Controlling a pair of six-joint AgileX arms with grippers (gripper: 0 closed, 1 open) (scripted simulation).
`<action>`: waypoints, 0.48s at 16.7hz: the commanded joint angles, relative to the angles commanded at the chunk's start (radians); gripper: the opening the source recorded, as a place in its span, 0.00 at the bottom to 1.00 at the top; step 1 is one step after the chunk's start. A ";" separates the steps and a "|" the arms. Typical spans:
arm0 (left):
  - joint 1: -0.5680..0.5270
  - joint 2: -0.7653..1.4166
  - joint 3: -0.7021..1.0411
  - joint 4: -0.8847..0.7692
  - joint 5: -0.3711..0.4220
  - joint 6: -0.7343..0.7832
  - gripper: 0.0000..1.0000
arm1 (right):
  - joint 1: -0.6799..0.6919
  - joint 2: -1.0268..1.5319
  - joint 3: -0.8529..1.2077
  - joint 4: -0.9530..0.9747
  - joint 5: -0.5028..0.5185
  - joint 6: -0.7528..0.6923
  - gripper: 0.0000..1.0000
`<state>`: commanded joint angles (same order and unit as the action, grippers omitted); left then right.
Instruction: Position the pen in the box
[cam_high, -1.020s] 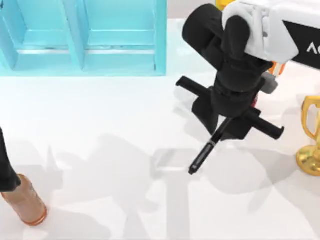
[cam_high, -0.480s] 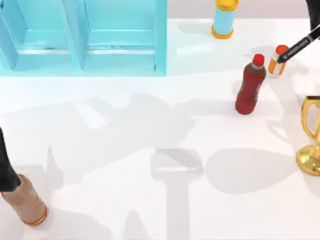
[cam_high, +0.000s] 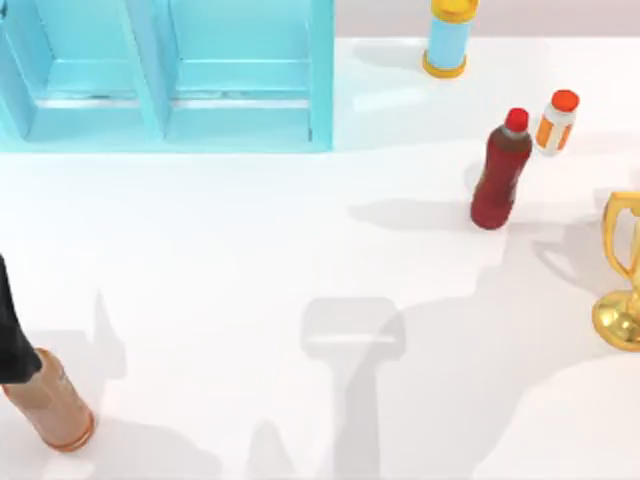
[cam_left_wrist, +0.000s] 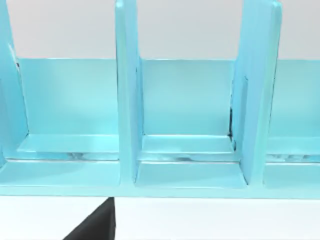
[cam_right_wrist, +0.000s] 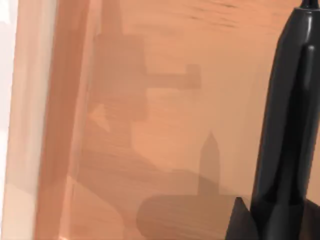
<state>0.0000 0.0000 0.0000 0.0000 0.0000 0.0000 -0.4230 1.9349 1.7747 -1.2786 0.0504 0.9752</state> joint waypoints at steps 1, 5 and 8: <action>0.000 0.000 0.000 0.000 0.000 0.000 1.00 | -0.052 0.006 -0.020 -0.007 -0.009 -0.003 0.00; 0.000 0.000 0.000 0.000 0.000 0.000 1.00 | -0.187 0.015 -0.076 -0.010 -0.045 -0.006 0.00; 0.000 0.000 0.000 0.000 0.000 0.000 1.00 | -0.195 0.015 -0.080 -0.009 -0.049 -0.006 0.00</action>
<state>0.0000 0.0000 0.0000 0.0000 0.0000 0.0000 -0.6185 1.9504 1.6949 -1.2875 0.0017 0.9694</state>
